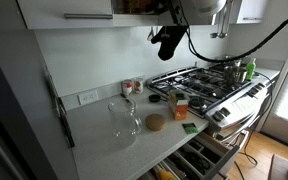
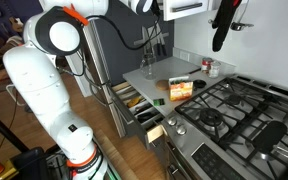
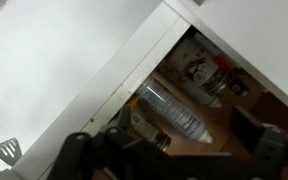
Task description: Remove the spatula from the glass mug then put it in the top cupboard
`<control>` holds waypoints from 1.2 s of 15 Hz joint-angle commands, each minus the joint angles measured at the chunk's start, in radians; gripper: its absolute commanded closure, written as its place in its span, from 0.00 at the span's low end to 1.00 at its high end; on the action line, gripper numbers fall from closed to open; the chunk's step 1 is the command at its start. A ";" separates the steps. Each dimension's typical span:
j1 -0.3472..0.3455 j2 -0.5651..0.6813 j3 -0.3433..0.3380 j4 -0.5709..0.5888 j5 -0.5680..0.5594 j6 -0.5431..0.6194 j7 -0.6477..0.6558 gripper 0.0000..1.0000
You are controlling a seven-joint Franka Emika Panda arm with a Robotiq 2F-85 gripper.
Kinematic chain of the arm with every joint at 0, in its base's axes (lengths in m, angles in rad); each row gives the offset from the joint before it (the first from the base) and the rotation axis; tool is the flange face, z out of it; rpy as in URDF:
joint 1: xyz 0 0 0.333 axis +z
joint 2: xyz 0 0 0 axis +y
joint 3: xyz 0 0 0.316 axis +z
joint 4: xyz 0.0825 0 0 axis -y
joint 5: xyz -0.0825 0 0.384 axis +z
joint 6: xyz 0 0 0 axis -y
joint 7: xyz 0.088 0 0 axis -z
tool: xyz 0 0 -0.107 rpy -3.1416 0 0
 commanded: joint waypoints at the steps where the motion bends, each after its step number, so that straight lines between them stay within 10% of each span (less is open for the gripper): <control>1: 0.003 -0.124 0.003 -0.117 -0.097 -0.086 0.052 0.00; 18: -0.090 -0.734 0.106 -0.657 0.043 -0.517 0.096 0.00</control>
